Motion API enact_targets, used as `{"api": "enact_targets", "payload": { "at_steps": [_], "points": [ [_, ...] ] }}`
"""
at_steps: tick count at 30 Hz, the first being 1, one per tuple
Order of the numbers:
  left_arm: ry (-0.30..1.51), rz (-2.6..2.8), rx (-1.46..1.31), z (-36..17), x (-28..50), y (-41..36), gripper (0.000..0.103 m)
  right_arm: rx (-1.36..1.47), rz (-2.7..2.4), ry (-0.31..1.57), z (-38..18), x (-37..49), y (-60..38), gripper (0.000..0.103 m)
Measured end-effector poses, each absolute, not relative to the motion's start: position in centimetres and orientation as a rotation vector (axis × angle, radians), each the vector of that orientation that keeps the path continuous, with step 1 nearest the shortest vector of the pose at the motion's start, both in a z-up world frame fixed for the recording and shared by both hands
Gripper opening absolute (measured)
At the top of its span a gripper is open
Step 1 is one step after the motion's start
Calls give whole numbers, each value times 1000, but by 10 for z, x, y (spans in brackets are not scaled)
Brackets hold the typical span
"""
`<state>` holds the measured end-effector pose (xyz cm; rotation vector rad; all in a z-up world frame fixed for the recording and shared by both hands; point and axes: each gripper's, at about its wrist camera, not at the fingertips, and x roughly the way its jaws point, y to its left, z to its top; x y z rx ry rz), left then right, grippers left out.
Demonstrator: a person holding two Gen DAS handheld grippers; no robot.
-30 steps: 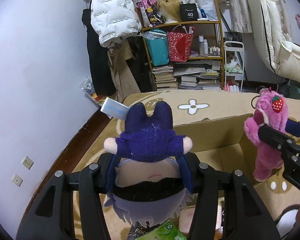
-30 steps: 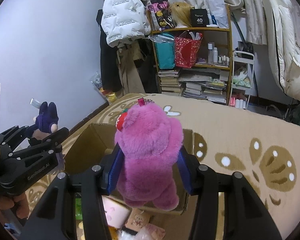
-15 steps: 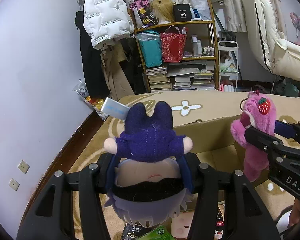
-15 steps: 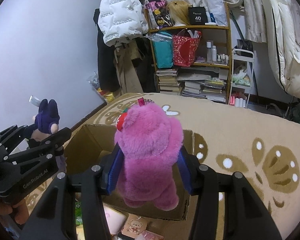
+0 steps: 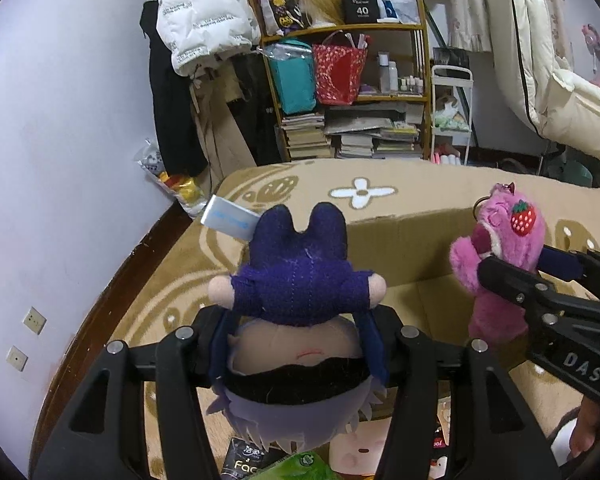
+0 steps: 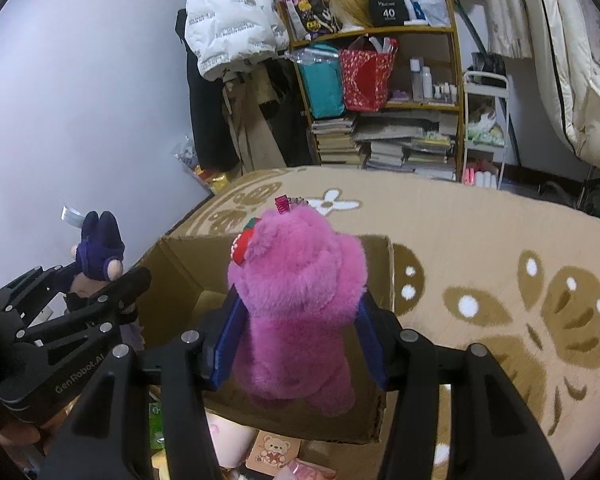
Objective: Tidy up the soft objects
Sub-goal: 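Lower both plush toys into the box and open both tools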
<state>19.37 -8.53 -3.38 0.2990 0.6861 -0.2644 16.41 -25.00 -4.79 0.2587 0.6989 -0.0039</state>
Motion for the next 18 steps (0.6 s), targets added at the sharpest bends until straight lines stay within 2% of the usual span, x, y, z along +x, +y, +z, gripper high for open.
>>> {"api": "enact_targets", "payload": {
  "at_steps": [11,18],
  "points": [
    [691,-260,236,-33,199,-78,57,223,-7,752,-62,167,-244,58],
    [716,-252,170,-37,207,-69,63,226,-10,772,-67,168,-242,58]
  ]
}}
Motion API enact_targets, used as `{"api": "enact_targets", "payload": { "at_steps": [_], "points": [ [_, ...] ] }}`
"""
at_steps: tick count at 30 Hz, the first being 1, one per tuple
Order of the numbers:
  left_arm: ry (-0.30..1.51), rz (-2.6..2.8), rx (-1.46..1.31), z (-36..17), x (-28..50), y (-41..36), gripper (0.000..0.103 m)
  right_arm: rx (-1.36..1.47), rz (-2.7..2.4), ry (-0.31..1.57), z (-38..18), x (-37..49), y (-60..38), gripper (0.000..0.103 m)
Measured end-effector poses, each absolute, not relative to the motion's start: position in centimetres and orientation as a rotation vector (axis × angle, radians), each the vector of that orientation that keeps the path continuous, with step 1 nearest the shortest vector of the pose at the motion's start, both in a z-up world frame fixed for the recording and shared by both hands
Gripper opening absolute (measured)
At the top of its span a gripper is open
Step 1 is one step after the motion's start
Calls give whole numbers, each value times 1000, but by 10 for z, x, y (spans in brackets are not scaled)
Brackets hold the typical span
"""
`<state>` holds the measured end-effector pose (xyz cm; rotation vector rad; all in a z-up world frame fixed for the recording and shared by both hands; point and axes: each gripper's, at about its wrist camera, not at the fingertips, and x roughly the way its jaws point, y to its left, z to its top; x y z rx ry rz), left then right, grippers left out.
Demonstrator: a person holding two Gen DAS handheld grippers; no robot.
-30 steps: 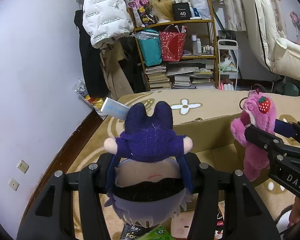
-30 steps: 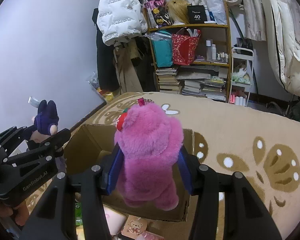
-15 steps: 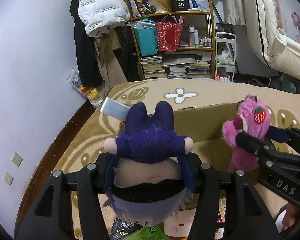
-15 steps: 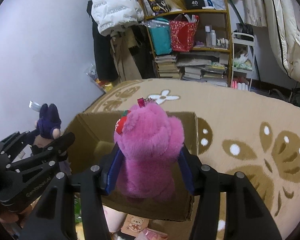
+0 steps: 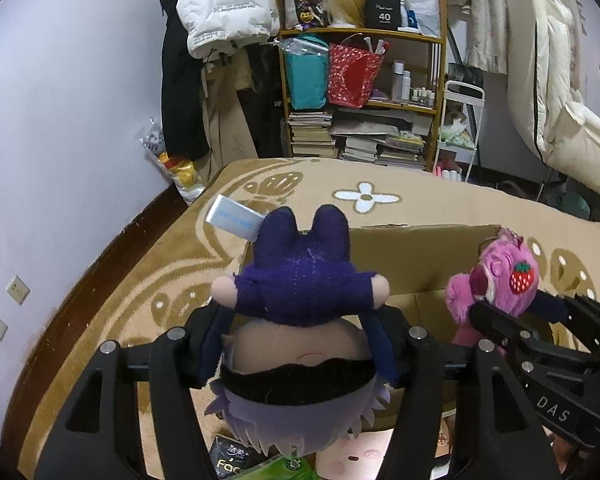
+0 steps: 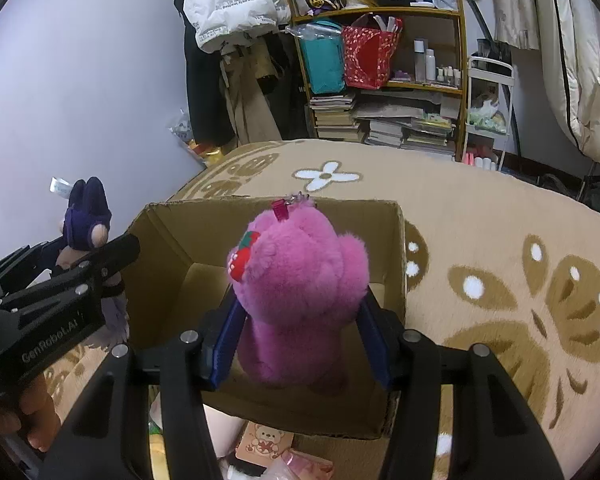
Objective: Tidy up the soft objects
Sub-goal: 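Lower both plush toys into the box and open both tools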
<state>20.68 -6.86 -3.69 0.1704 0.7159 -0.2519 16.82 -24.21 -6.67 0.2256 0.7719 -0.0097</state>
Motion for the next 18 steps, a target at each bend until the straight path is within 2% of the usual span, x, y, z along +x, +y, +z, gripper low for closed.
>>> {"api": "enact_targets", "payload": {
  "at_steps": [5,7,10,18],
  "points": [
    [697,-238,150,-34,208,-65,81,226,-8,785,-69,170,-242,61],
    [687,-235,144,-33,207,-65,91,224,-7,791,-70,170,-241,64],
    [676,-230,147,-32,205,-65,98,216,-5,782,-67,169,-240,66],
    [704,-190,240,-32,205,-66,101,215,-13,753,-59,166,-240,89]
  ]
}}
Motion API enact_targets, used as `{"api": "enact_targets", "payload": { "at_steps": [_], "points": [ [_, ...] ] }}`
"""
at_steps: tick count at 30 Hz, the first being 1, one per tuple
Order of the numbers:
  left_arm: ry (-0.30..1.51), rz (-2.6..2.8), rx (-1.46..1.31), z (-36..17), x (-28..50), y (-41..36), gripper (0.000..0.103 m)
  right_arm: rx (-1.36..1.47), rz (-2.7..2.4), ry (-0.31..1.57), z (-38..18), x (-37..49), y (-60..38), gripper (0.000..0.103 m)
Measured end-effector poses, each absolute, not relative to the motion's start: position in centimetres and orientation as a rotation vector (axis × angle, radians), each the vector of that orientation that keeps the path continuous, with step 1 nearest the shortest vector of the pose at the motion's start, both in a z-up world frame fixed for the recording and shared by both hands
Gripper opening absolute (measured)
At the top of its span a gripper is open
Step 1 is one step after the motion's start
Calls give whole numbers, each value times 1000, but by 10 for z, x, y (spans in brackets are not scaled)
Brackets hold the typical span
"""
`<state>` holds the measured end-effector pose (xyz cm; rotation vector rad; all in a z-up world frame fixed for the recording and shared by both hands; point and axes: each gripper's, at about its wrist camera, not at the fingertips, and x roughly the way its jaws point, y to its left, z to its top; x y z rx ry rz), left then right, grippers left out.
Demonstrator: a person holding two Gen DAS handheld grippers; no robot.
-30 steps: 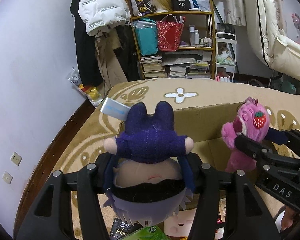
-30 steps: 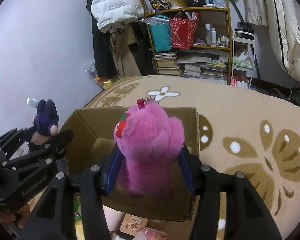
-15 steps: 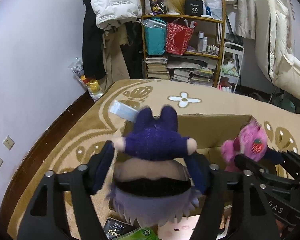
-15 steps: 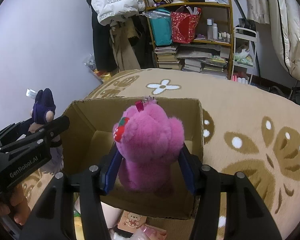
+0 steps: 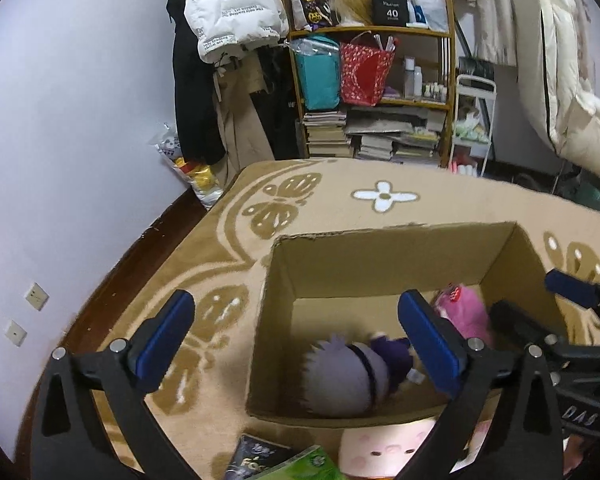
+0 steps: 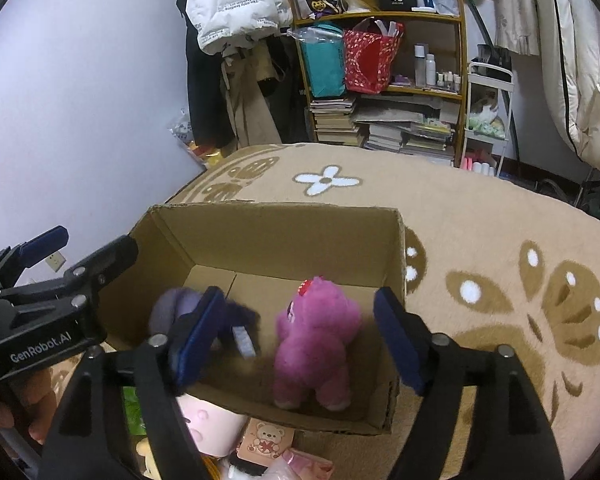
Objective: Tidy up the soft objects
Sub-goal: 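Lower both plush toys into the box and open both tools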
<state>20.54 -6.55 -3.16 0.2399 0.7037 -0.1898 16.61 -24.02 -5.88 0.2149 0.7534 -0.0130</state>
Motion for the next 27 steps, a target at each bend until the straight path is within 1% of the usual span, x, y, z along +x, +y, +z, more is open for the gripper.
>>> {"api": "enact_targets", "payload": {
  "at_steps": [14,27],
  "points": [
    [712,-123,257,-13,192,-37,101,224,-44,730,-44,155,-250,91],
    [783,-84,295,-17,159,-19,101,302,-60,724,-29,118,-255,91]
  ]
}}
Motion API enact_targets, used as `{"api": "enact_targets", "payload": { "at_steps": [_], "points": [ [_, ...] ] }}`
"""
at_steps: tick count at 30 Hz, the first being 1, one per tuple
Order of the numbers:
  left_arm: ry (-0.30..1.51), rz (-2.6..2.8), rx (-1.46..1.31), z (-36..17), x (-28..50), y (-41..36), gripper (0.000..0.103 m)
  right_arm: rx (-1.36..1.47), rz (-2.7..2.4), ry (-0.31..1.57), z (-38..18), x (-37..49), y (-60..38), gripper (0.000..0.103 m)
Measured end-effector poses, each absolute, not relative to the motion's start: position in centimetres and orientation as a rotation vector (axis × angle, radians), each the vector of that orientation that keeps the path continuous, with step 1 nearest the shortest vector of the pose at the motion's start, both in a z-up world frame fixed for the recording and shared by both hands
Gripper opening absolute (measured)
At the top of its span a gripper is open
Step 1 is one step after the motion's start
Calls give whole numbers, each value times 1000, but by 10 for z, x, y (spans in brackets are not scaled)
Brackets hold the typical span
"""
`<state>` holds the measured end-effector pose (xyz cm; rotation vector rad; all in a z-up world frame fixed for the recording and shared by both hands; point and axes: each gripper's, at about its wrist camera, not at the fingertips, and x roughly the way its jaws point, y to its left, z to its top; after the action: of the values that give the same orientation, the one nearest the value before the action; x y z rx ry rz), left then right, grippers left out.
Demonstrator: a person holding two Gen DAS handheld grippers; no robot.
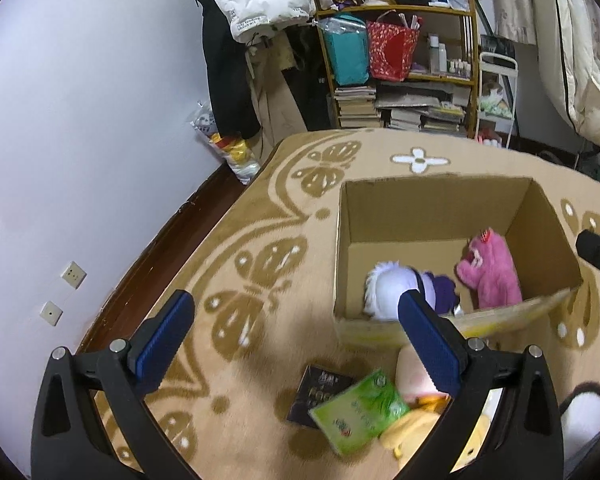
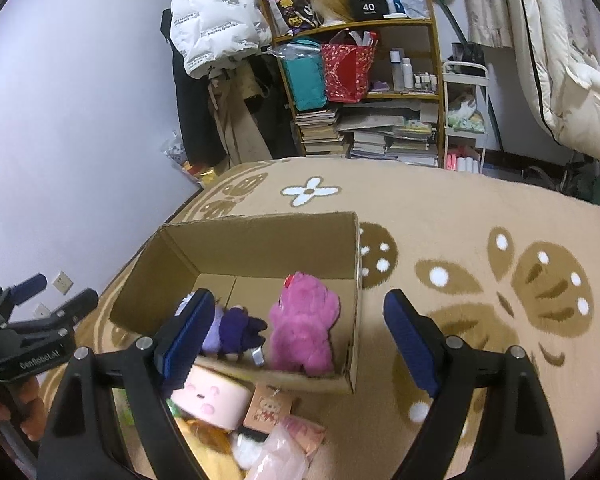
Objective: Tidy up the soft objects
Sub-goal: 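Lower both plush toys into the box and open both tools, then move the left tool to the green tissue pack while the right tool reaches the pink bagged item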
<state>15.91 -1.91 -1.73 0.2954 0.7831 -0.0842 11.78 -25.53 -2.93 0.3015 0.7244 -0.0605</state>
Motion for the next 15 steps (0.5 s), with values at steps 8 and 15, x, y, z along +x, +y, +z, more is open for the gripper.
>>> {"api": "enact_targets", "payload": {
  "at_steps": [8,15],
  "points": [
    [778,-66,339,-13,135,-19,101,308,-53,746,-28,99,-250,91],
    [828,-49,300,-18,128,-6,101,330,-38,788,-35,83,-245,91]
  ]
}}
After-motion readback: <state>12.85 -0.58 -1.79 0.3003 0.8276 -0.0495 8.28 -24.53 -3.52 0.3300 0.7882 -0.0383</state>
